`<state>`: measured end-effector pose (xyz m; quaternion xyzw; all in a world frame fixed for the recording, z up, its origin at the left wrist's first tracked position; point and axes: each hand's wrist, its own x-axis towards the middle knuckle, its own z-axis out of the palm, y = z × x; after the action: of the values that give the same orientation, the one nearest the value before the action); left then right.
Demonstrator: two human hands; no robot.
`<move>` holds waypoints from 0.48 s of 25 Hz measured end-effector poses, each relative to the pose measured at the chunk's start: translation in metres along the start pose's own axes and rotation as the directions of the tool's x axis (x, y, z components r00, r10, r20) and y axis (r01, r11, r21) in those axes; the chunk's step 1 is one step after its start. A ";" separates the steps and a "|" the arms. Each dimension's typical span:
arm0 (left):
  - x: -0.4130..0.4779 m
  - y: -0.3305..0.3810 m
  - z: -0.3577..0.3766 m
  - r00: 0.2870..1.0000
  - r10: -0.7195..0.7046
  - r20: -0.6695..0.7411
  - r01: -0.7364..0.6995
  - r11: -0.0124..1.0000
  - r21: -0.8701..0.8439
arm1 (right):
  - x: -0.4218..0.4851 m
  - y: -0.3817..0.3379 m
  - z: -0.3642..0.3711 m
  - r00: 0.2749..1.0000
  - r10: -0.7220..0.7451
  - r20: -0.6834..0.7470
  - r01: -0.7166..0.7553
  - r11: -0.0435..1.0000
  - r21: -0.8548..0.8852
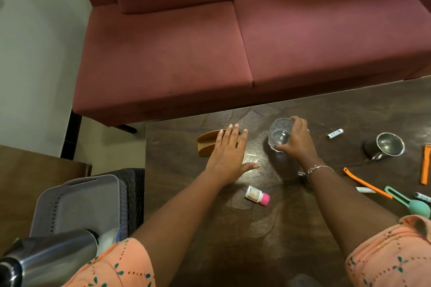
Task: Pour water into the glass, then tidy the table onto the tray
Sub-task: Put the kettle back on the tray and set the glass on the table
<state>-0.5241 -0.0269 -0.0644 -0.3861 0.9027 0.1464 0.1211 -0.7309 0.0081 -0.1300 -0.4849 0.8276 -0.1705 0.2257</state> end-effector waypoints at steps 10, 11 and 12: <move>-0.024 -0.014 0.000 0.998 -0.064 0.009 0.064 0.998 -0.004 | -0.005 -0.009 -0.010 0.991 0.047 0.126 -0.027 0.988 -0.153; -0.030 -0.015 -0.002 0.997 -0.075 0.006 0.075 0.997 -0.014 | -0.010 -0.013 -0.013 0.994 0.006 0.112 0.018 0.978 -0.209; -0.036 -0.016 -0.004 0.996 -0.085 0.003 0.085 0.996 -0.024 | -0.016 -0.019 -0.014 0.994 -0.044 0.099 0.070 0.958 -0.278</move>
<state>-0.4881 -0.0153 -0.0510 -0.4254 0.8835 0.1523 0.1232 -0.7177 0.0146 -0.1057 -0.5428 0.8179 -0.0354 0.1873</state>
